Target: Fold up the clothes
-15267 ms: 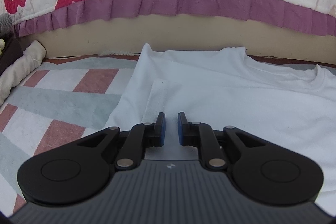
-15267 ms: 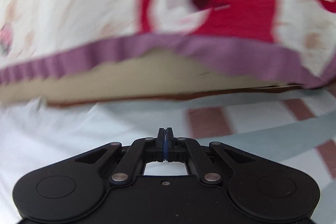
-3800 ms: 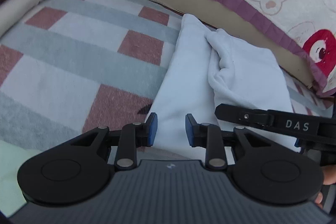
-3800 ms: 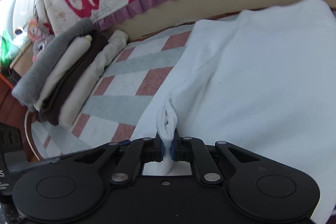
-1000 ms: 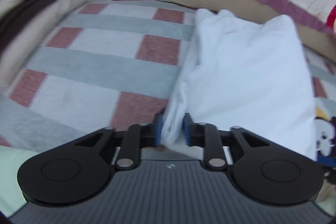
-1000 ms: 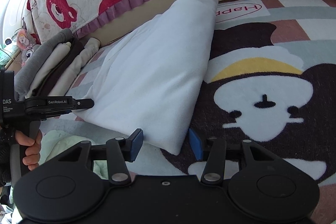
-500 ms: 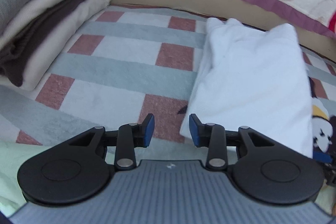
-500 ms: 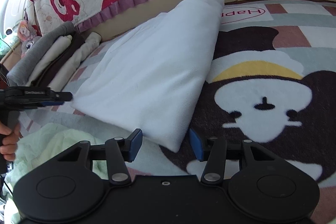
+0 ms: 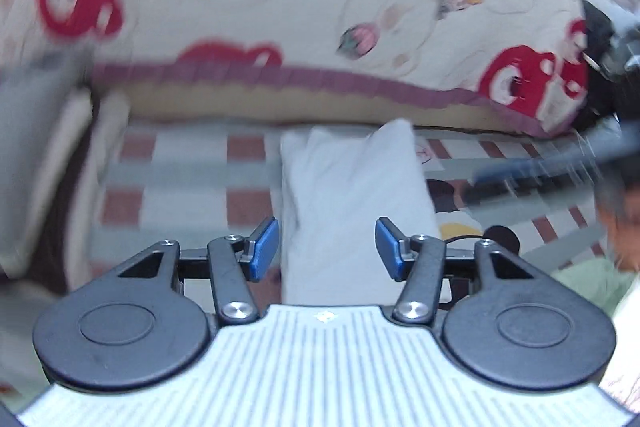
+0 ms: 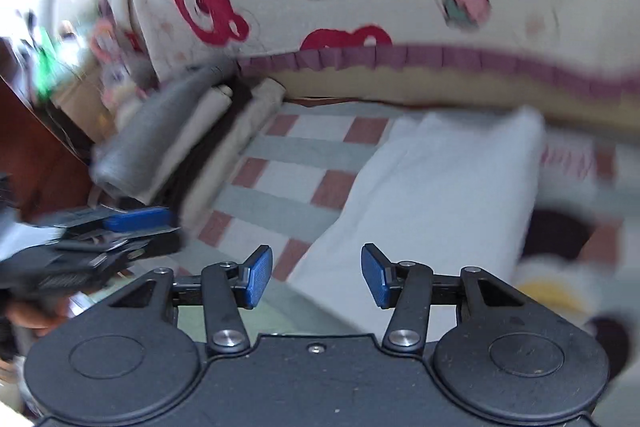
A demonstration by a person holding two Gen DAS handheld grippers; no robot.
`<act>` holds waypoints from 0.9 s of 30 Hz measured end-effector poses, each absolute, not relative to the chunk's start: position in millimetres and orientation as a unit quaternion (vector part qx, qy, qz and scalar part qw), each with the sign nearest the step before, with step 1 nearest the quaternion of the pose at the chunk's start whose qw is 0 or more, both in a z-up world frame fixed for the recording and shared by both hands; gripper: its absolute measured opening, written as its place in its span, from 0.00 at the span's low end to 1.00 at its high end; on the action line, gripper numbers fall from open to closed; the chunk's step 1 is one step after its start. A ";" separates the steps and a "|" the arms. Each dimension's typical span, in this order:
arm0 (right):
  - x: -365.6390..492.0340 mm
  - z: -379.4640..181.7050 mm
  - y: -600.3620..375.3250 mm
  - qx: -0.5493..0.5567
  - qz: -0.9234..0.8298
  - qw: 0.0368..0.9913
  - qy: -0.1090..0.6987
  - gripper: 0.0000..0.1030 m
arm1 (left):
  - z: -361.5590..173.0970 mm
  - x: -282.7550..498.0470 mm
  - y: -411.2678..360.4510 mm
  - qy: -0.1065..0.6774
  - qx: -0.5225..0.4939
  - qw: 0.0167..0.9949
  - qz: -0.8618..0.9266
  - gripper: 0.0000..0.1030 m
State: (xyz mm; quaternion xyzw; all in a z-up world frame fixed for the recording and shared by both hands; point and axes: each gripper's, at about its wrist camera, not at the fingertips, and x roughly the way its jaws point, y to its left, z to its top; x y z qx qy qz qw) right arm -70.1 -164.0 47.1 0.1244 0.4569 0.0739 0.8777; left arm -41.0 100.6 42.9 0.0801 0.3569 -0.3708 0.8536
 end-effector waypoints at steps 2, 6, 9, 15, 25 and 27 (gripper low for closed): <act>-50.5 78.1 -162.0 0.088 0.051 0.868 0.487 0.55 | 59.7 -43.2 99.9 0.326 0.123 0.862 -0.367 0.52; -24.4 94.1 -174.9 0.067 0.023 0.853 0.518 0.55 | 65.2 -51.4 100.3 0.292 0.193 0.863 -0.365 0.52; -6.2 80.0 -192.0 0.082 0.007 0.847 0.525 0.55 | 50.3 -42.8 107.2 0.310 0.197 0.851 -0.376 0.52; 35.3 2.3 -238.7 0.133 -0.032 0.846 0.516 0.55 | 8.4 3.5 111.6 0.337 0.180 0.842 -0.382 0.52; 37.4 -104.2 -313.8 0.200 -0.101 0.890 0.397 0.55 | -97.3 118.8 52.2 0.362 0.051 0.826 -0.428 0.52; 28.4 -118.3 -328.2 0.235 -0.103 0.893 0.369 0.55 | -118.3 147.2 28.0 0.373 0.023 0.818 -0.438 0.52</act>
